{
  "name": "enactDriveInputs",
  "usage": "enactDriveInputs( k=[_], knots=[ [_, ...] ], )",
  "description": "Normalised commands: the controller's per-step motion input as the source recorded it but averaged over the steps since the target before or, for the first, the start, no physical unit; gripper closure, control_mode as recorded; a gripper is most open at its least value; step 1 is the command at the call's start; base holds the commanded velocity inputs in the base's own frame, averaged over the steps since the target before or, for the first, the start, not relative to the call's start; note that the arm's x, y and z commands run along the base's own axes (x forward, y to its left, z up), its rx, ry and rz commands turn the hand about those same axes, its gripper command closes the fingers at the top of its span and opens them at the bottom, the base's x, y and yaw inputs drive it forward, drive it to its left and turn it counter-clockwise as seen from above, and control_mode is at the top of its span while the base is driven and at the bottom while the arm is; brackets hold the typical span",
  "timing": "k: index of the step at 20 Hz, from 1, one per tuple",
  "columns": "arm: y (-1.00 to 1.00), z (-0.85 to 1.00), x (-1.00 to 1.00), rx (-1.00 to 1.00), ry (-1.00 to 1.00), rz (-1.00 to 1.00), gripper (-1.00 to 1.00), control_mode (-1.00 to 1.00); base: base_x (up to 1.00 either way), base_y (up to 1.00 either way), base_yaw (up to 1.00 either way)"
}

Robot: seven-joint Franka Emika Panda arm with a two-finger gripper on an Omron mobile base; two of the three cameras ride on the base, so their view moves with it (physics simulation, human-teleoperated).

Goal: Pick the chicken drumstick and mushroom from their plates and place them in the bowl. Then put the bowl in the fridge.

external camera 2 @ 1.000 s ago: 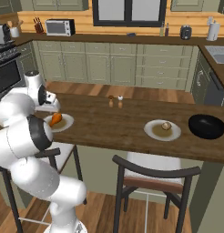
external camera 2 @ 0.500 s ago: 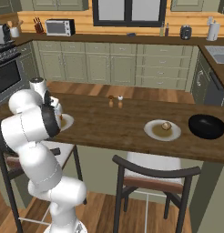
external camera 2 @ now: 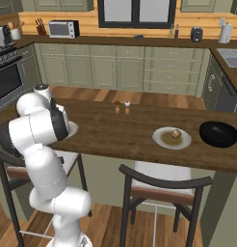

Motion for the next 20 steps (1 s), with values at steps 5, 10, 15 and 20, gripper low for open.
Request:
enactDriveInputs(
  k=[5,10,15,20],
  knots=[
    [0.00,-0.27,0.19,0.00,0.00,0.00,-1.00,-1.00,0.00,0.00,0.00],
    [0.10,-0.40,0.43,0.00,0.00,0.00,-1.00,-1.00,0.00,0.00,0.00],
    [0.20,-0.20,0.33,0.00,0.00,0.00,-1.00,-1.00,0.00,0.00,0.00],
    [0.25,-0.27,0.36,0.00,0.00,0.00,-1.00,-1.00,0.00,0.00,0.00]
  ],
)
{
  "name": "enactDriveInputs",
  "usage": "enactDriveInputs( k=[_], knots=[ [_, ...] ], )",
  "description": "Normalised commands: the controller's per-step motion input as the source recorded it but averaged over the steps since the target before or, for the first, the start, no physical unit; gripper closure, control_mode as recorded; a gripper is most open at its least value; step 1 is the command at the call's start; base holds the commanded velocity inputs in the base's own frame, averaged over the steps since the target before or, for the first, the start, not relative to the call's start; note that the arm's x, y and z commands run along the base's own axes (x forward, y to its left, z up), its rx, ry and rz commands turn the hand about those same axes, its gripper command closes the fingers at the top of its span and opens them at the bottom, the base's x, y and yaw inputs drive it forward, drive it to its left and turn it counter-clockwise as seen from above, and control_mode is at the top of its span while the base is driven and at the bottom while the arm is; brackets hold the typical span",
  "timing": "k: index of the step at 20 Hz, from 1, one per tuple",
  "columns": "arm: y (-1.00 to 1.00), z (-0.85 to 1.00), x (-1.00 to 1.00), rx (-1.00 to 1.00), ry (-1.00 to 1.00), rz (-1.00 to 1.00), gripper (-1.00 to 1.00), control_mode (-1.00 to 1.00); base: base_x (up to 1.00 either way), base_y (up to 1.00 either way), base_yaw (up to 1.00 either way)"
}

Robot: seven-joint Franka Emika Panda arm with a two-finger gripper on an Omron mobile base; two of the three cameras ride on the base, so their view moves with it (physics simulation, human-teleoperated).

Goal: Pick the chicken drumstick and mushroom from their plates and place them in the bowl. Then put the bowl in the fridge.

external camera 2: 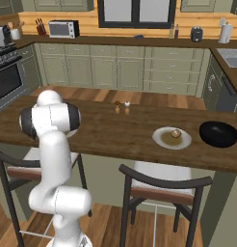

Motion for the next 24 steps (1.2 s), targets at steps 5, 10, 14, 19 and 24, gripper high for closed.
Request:
enactDriveInputs(
  k=[5,10,14,19,24],
  knots=[
    [0.04,-0.27,0.32,0.00,0.00,0.00,-1.00,-1.00,0.00,0.00,0.00],
    [0.03,-0.29,0.33,0.00,0.00,0.00,-1.00,-1.00,0.00,0.00,0.00],
    [0.11,-0.23,0.26,0.00,0.00,0.00,-1.00,-1.00,0.00,0.00,0.00],
    [0.05,-0.25,0.15,0.00,0.00,0.00,1.00,-1.00,0.00,0.00,0.00],
    [0.00,-0.10,0.02,0.00,-0.01,0.00,1.00,-1.00,0.00,0.00,0.00]
  ],
)
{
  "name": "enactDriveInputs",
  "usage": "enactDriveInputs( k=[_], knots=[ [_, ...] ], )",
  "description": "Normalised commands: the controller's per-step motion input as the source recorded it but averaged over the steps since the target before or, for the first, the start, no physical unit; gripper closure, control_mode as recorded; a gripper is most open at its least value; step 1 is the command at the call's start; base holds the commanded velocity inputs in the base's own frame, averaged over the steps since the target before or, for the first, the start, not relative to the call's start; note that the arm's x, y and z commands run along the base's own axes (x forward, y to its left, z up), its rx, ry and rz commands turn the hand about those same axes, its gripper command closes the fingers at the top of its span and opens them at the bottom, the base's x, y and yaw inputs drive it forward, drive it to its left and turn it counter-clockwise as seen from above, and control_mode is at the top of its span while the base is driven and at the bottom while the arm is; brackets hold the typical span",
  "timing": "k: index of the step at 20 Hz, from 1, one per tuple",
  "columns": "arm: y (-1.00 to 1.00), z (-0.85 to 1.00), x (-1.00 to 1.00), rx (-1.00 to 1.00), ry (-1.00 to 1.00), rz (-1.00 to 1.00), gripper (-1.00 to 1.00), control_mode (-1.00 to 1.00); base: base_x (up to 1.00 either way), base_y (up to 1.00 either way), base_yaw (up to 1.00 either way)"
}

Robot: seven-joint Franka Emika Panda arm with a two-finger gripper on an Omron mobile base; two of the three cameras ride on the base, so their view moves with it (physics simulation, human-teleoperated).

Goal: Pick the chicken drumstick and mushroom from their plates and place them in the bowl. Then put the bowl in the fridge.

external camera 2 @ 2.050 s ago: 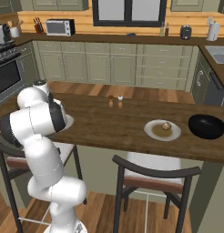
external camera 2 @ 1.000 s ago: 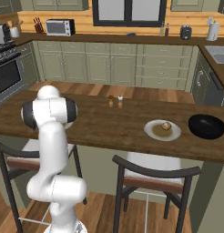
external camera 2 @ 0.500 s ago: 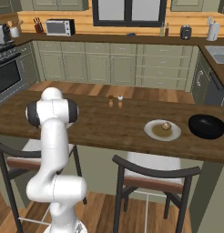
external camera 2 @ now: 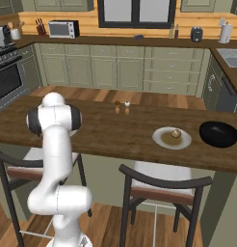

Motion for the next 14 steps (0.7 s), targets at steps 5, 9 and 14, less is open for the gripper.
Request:
enactDriveInputs(
  k=[5,9,14],
  knots=[
    [-0.03,0.00,-0.01,0.00,-0.02,0.00,1.00,-1.00,0.00,0.00,0.00],
    [-0.39,0.49,-0.47,0.00,-0.15,0.00,1.00,-1.00,0.00,0.00,0.00],
    [-0.67,0.67,-0.63,0.00,-0.12,0.01,1.00,-1.00,0.00,0.00,0.00]
  ],
)
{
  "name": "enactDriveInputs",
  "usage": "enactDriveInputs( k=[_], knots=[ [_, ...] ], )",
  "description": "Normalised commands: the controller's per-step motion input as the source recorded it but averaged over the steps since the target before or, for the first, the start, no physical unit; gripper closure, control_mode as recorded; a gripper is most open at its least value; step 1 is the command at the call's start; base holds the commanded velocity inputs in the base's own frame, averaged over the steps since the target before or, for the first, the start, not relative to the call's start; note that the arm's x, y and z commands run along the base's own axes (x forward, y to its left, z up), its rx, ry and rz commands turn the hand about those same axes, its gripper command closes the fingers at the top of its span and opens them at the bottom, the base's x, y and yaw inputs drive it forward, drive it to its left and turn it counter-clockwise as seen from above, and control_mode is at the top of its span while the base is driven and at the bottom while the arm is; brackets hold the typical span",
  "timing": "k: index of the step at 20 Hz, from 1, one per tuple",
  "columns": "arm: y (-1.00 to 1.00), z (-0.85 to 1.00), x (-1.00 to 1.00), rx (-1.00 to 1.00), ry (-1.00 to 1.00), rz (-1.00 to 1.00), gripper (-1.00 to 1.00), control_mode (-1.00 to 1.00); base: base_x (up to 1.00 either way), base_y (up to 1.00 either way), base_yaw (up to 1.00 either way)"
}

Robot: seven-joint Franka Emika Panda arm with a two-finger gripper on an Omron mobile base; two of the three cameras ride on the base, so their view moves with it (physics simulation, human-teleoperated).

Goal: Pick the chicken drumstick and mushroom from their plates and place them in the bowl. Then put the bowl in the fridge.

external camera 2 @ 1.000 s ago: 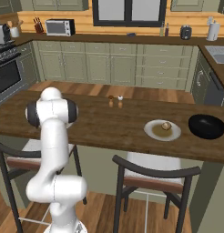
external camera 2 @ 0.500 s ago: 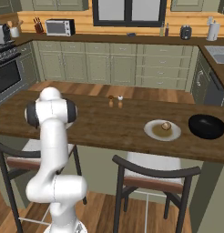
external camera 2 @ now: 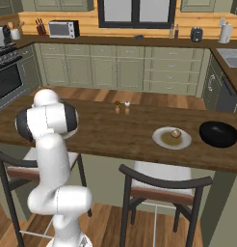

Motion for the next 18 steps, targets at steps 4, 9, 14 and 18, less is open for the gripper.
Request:
enactDriveInputs(
  k=[4,9,14,18],
  knots=[
    [-0.78,0.60,-0.71,0.00,-0.02,0.08,1.00,-1.00,0.00,0.00,0.00],
    [-0.82,0.75,-0.69,0.00,0.00,0.07,1.00,-1.00,0.00,0.00,0.00],
    [-0.62,0.75,-0.63,0.00,0.00,0.01,1.00,-1.00,0.00,0.00,0.00],
    [-0.49,0.83,-0.90,0.00,0.02,0.00,1.00,-1.00,0.00,0.00,0.00]
  ],
)
